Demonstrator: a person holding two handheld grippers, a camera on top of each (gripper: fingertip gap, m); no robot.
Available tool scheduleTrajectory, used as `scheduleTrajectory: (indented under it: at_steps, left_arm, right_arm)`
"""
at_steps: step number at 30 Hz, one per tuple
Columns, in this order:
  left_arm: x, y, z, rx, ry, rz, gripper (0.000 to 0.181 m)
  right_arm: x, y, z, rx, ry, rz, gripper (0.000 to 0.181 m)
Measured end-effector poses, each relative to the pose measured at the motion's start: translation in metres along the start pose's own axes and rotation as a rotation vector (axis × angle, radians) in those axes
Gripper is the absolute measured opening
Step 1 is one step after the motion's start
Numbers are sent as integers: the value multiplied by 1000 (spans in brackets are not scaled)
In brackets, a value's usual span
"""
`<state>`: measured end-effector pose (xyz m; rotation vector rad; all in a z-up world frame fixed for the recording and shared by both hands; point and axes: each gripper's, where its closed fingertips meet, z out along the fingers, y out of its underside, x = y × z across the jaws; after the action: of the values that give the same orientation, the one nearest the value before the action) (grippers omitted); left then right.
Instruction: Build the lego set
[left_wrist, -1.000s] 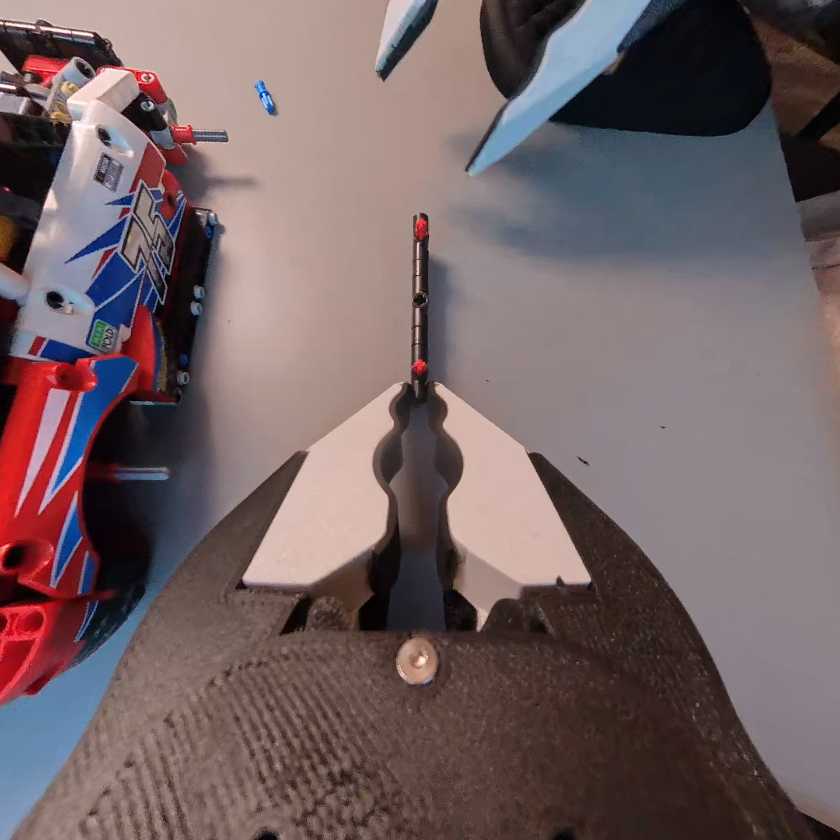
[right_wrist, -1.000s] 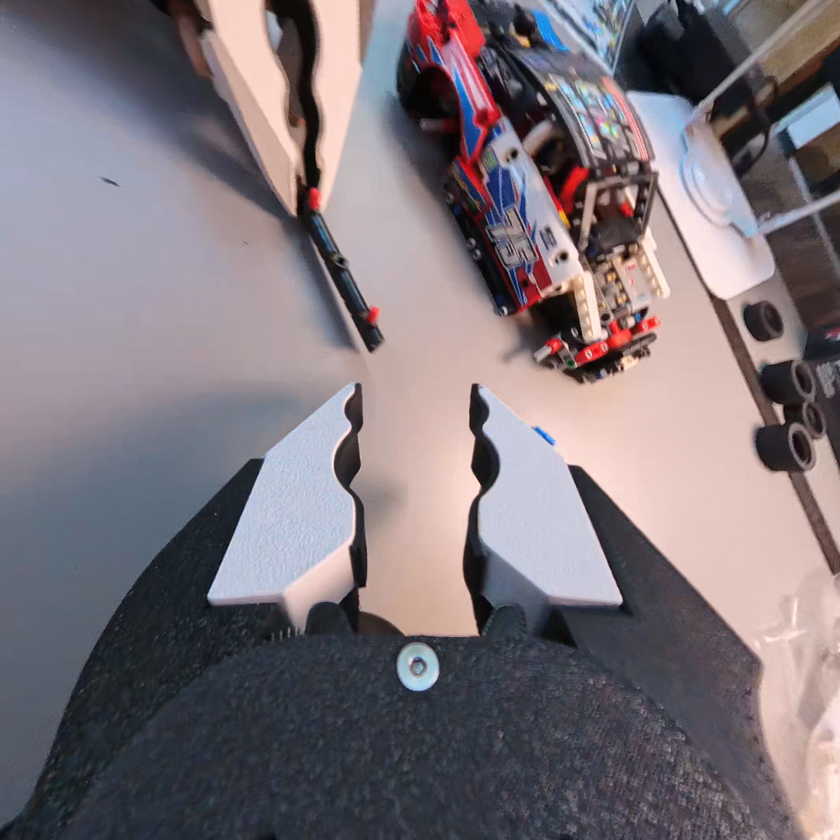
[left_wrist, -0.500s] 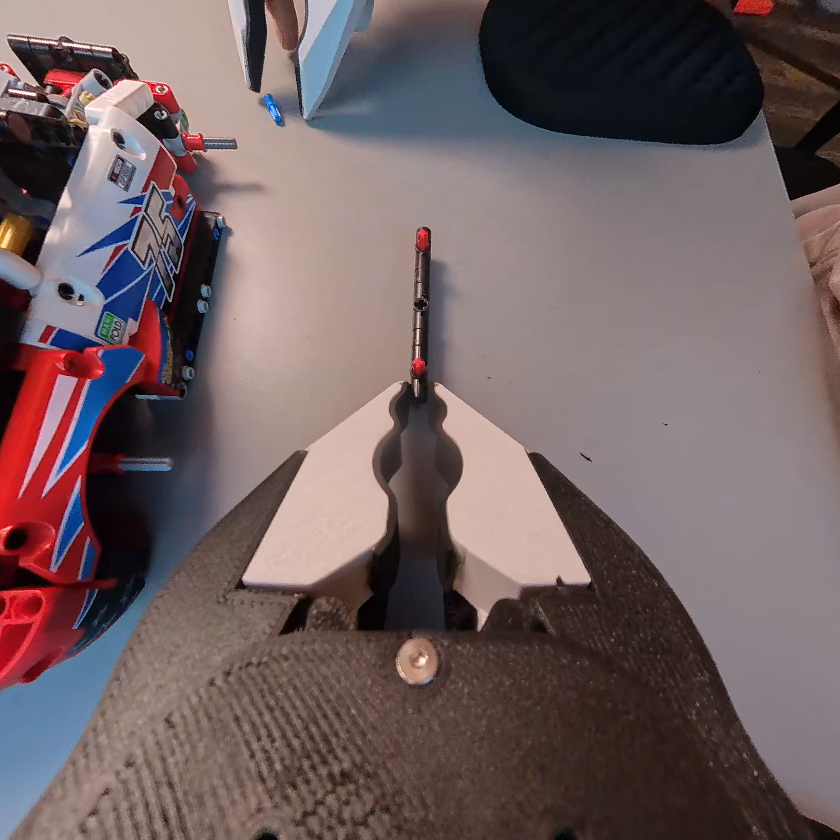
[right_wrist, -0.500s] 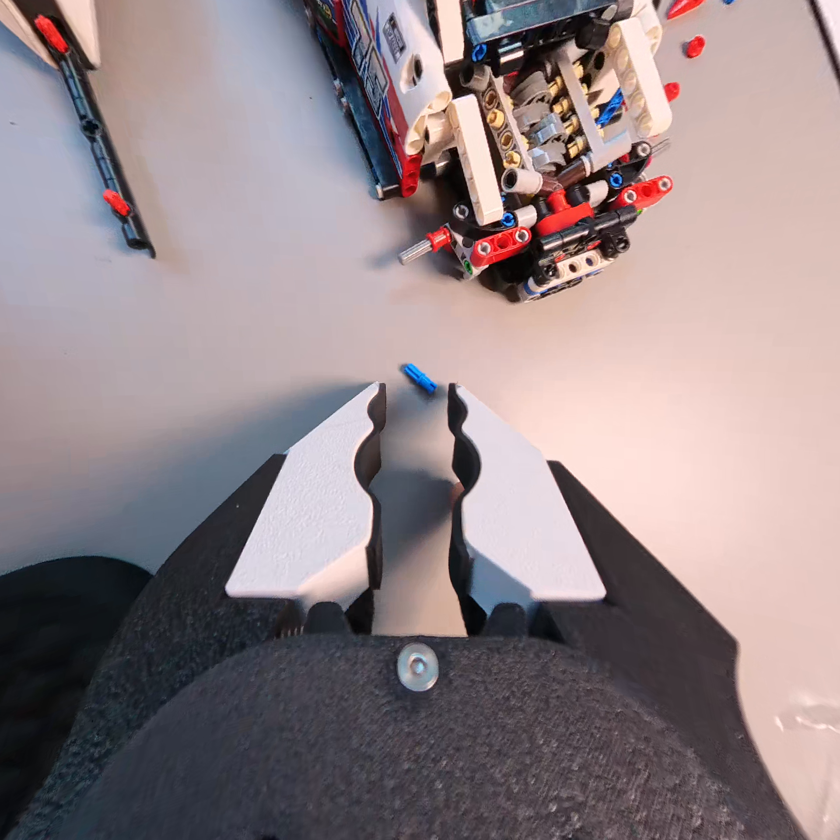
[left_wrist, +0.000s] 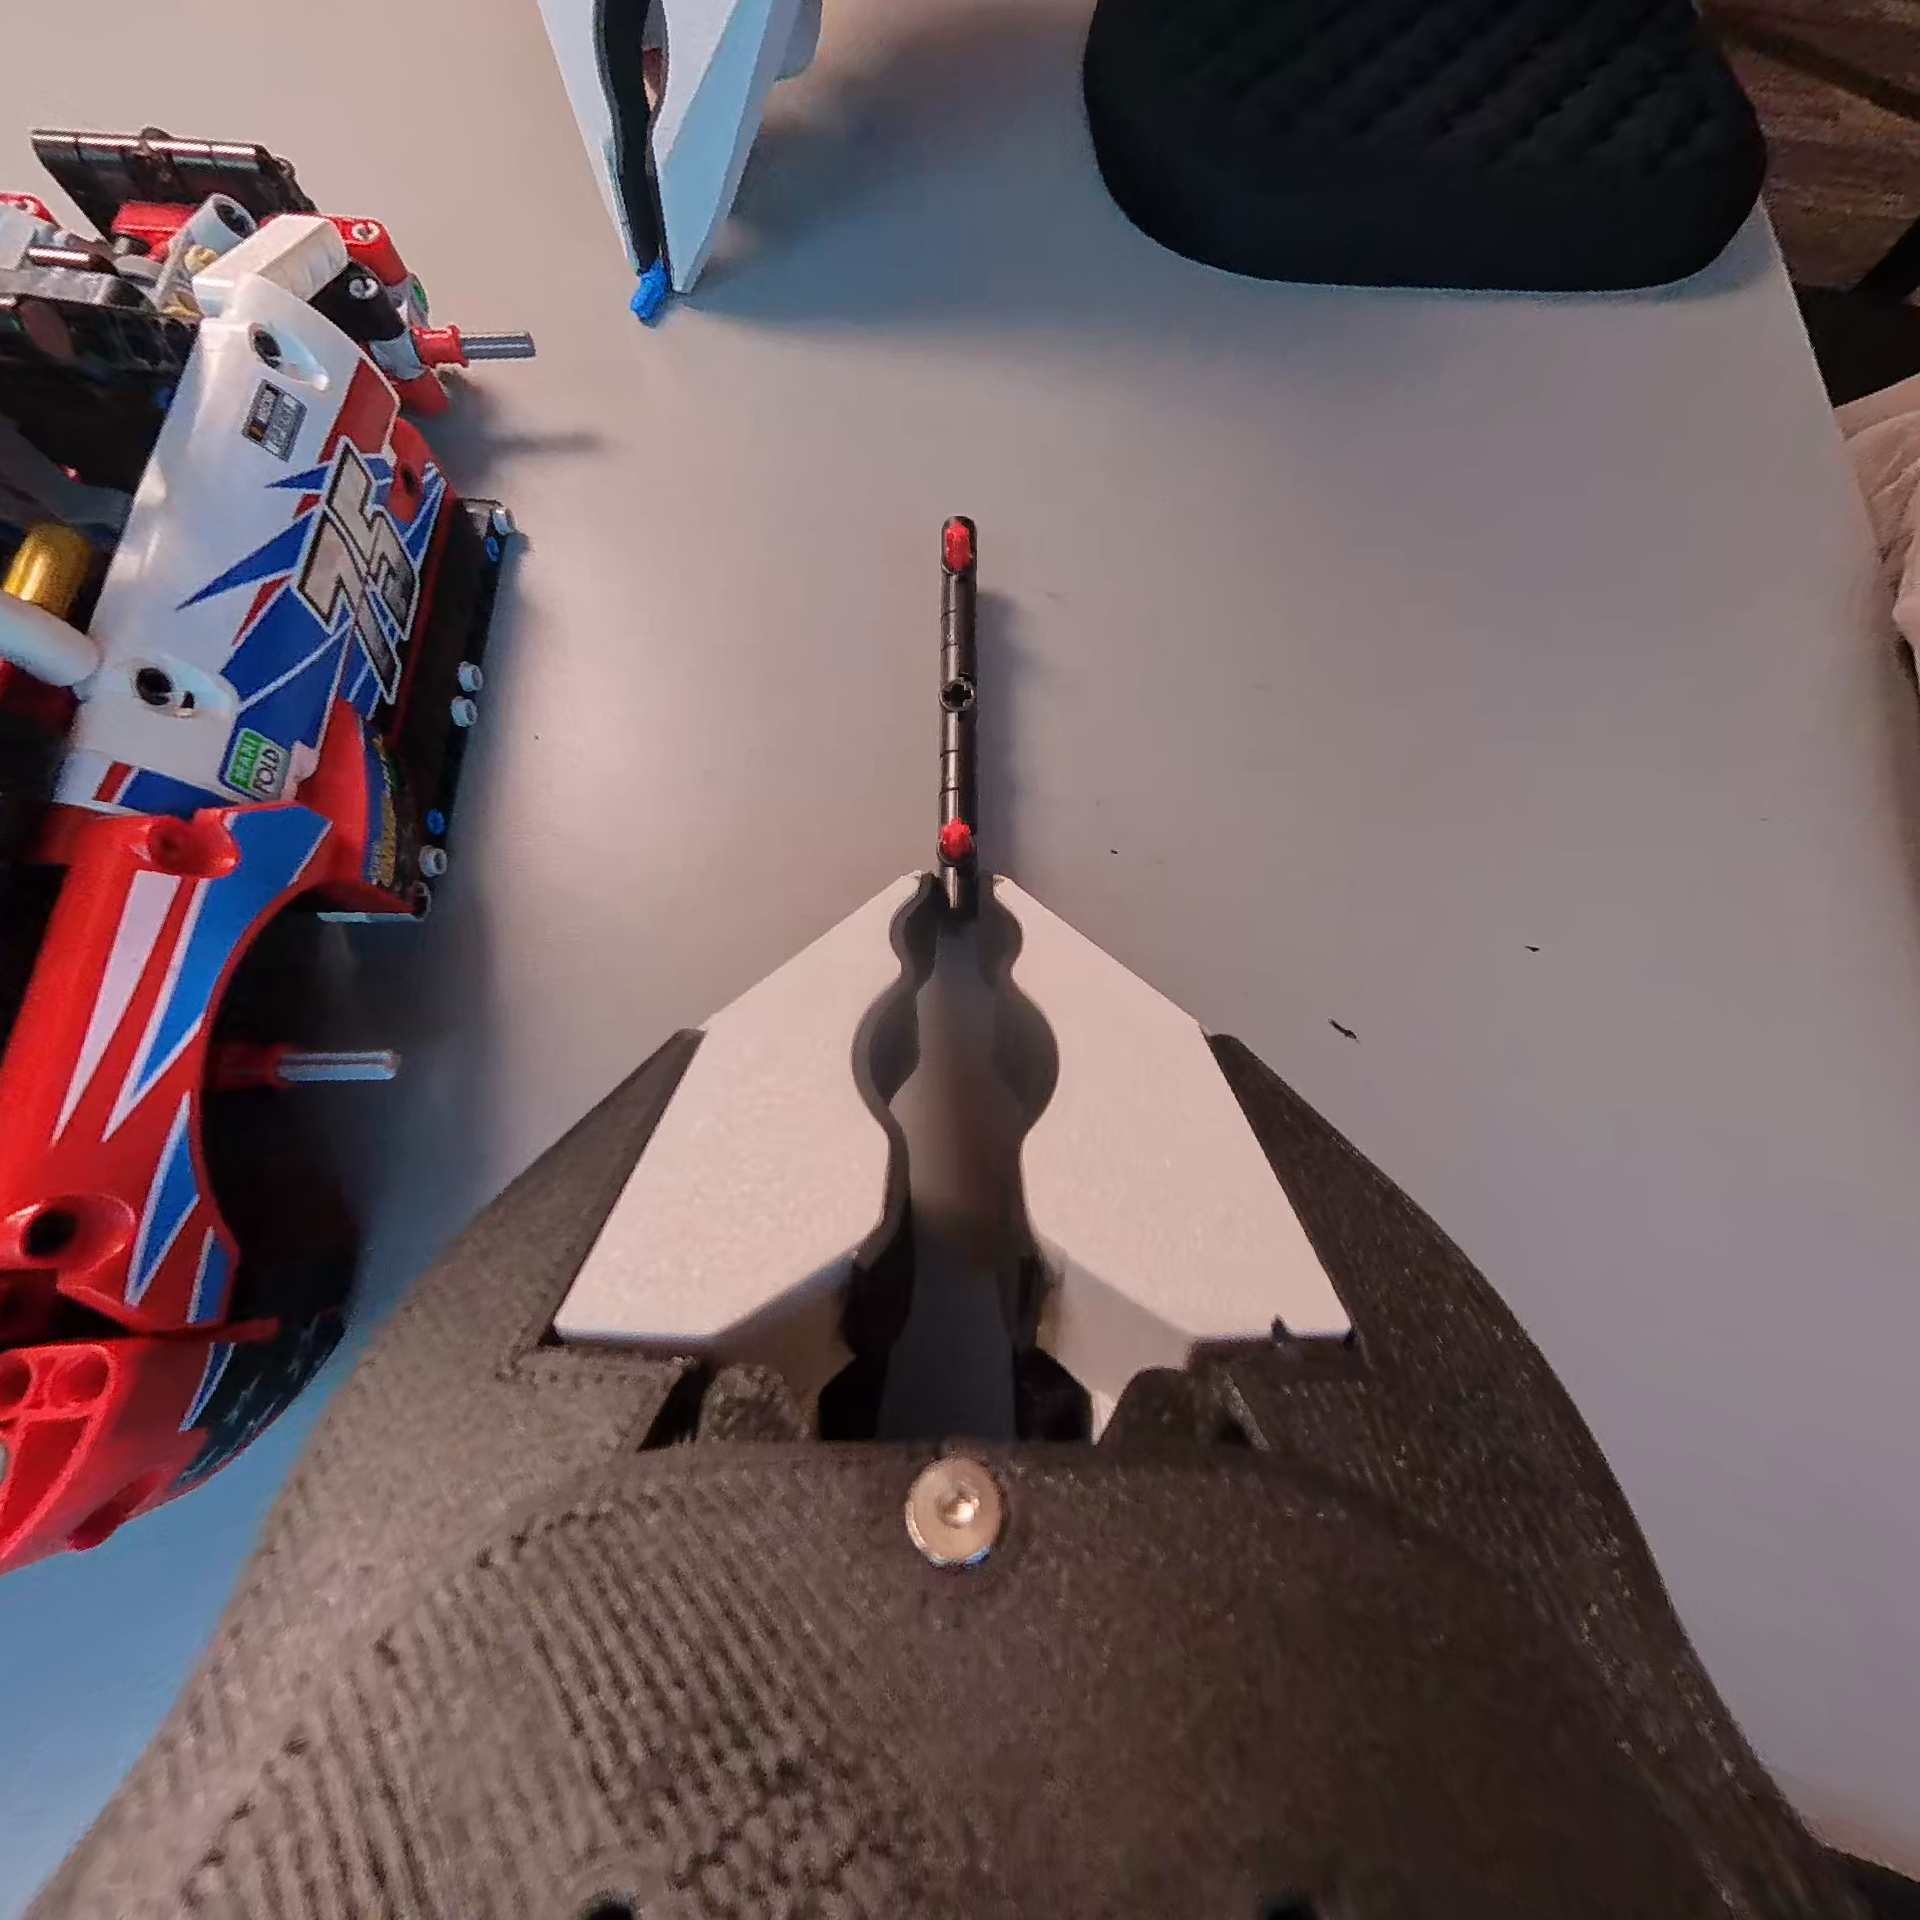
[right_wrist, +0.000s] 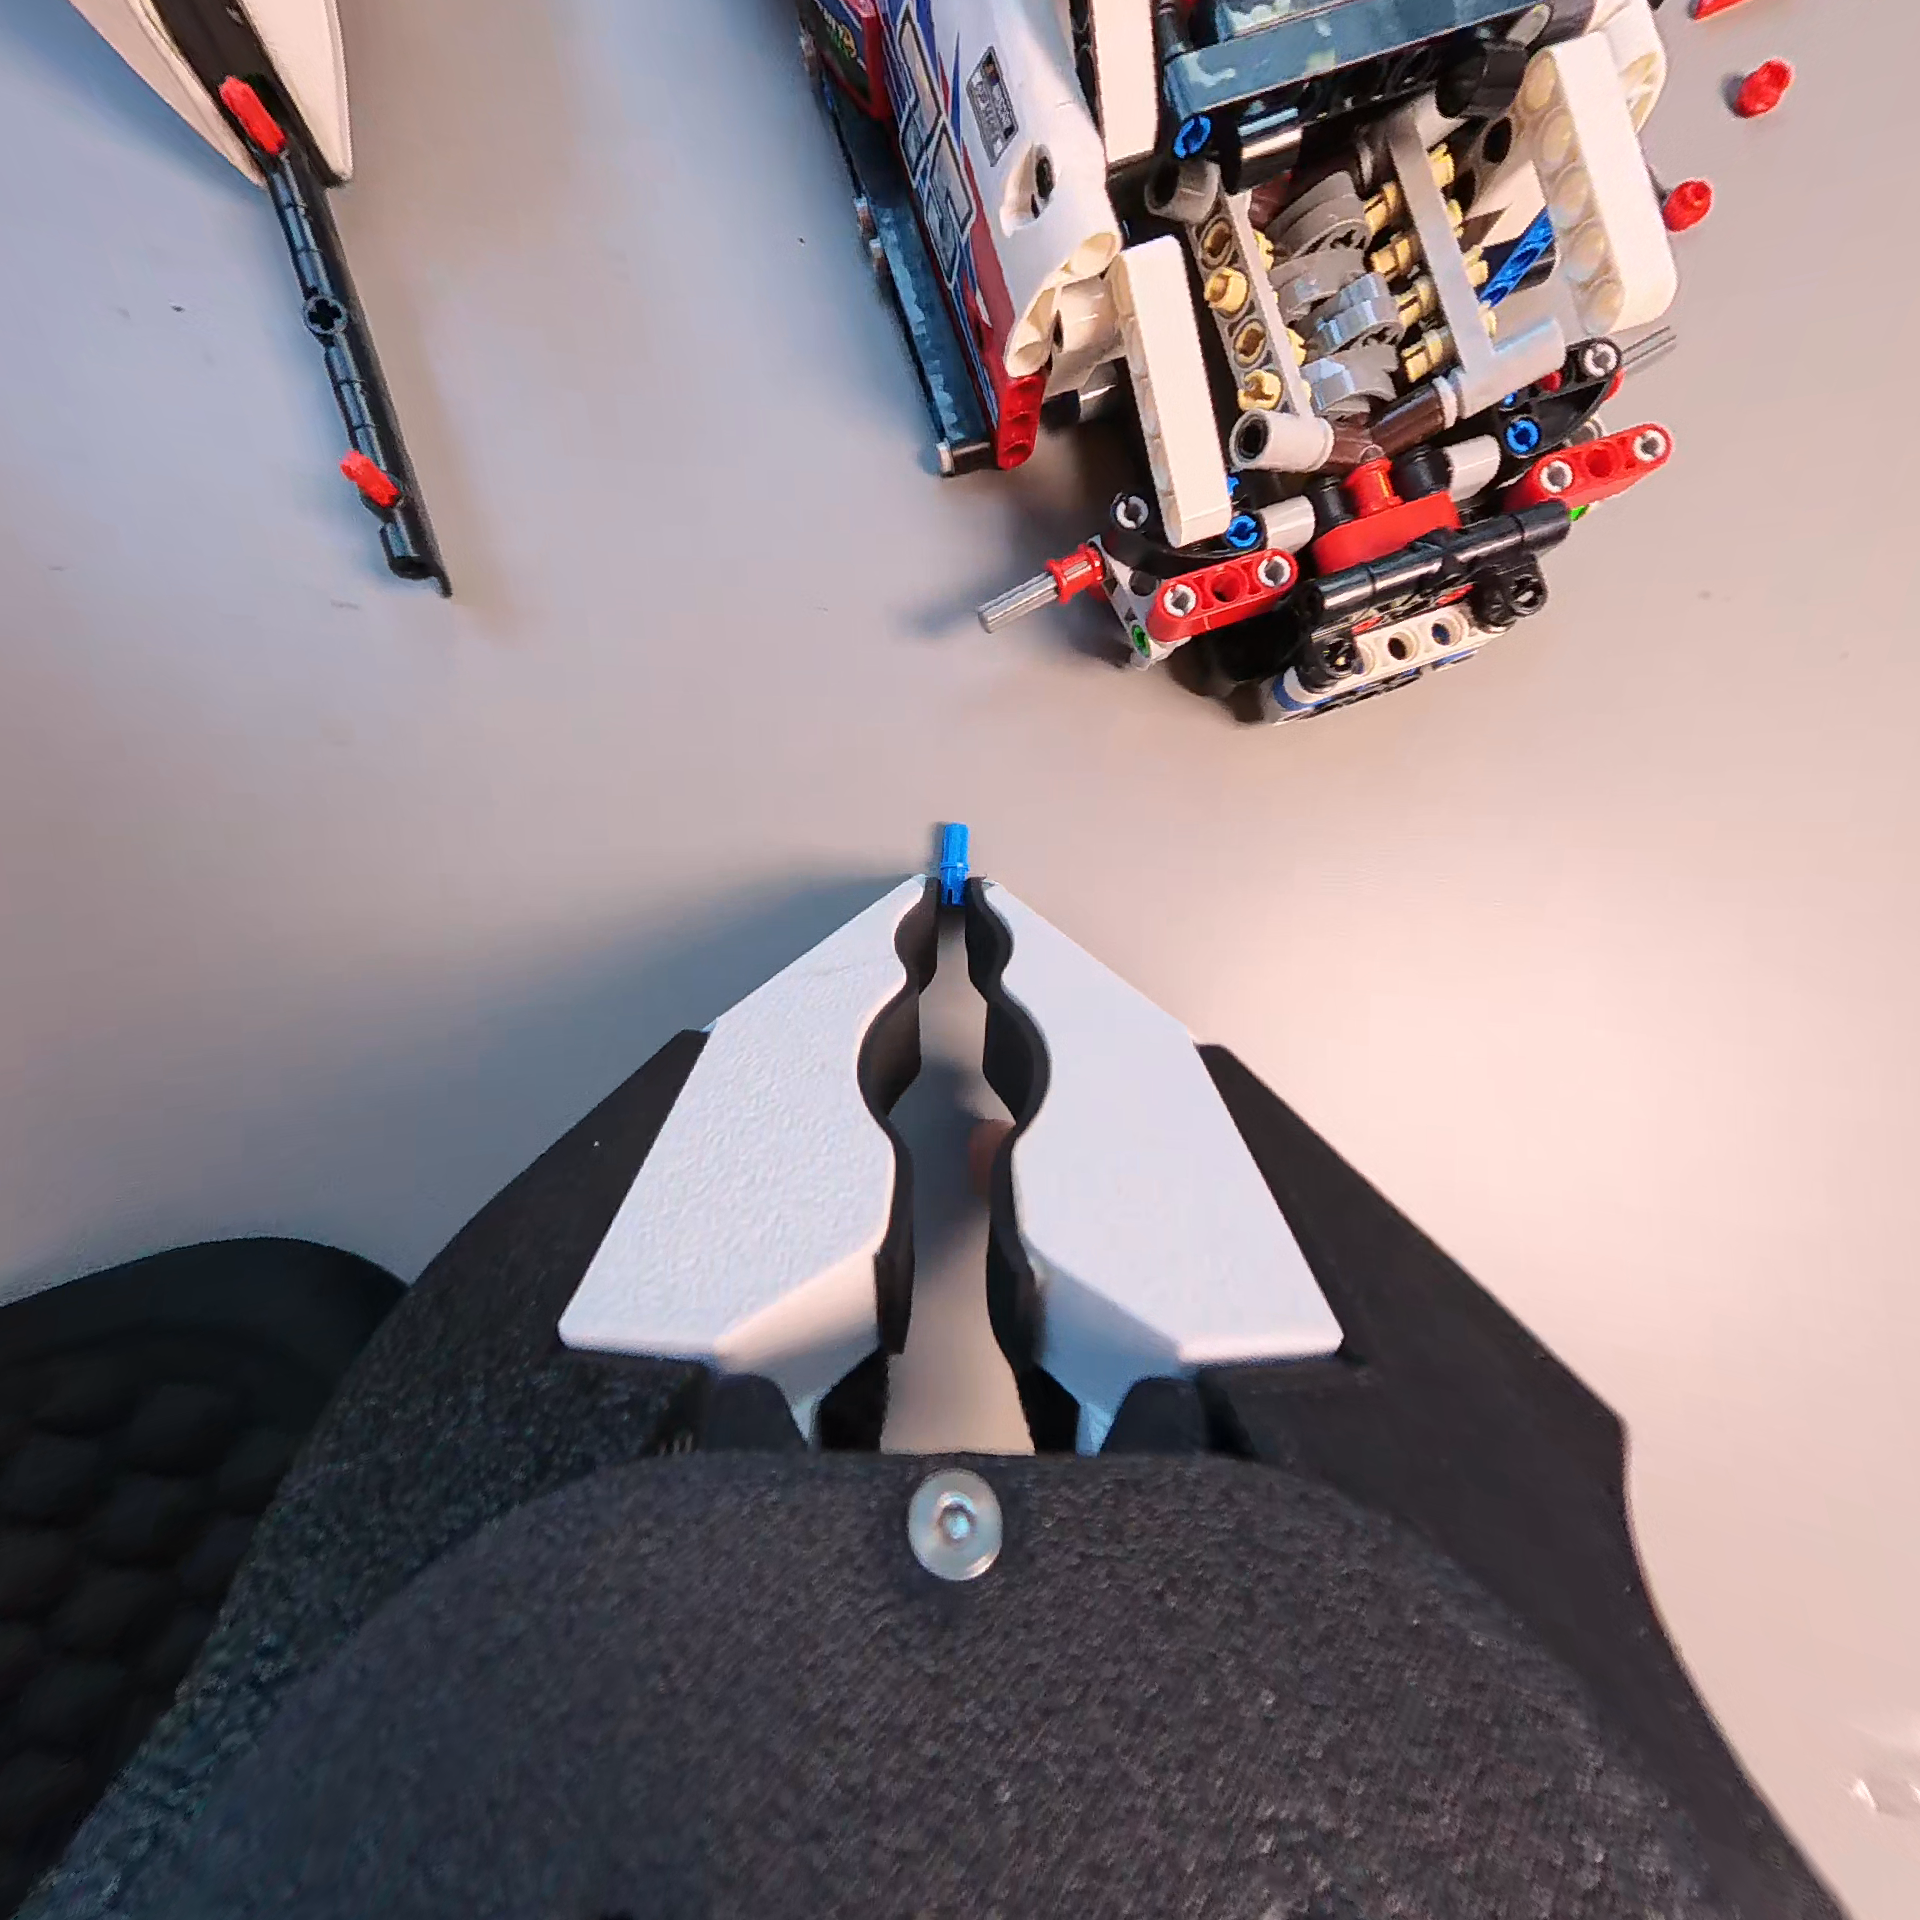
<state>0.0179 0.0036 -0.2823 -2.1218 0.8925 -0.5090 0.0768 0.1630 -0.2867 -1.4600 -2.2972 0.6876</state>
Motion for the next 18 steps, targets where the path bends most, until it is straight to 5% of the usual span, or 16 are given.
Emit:
scheduleTrajectory:
  at_steps: [7, 18]
  left_arm:
    - [12, 4, -4, -11, 67, -7, 5]
    - [14, 6, -5, -8, 52, 12, 5]
  right_arm:
    - [-33, -11, 3, 32, -15, -47, 2]
    - [-92, -82, 5, 264, -37, -157, 2]
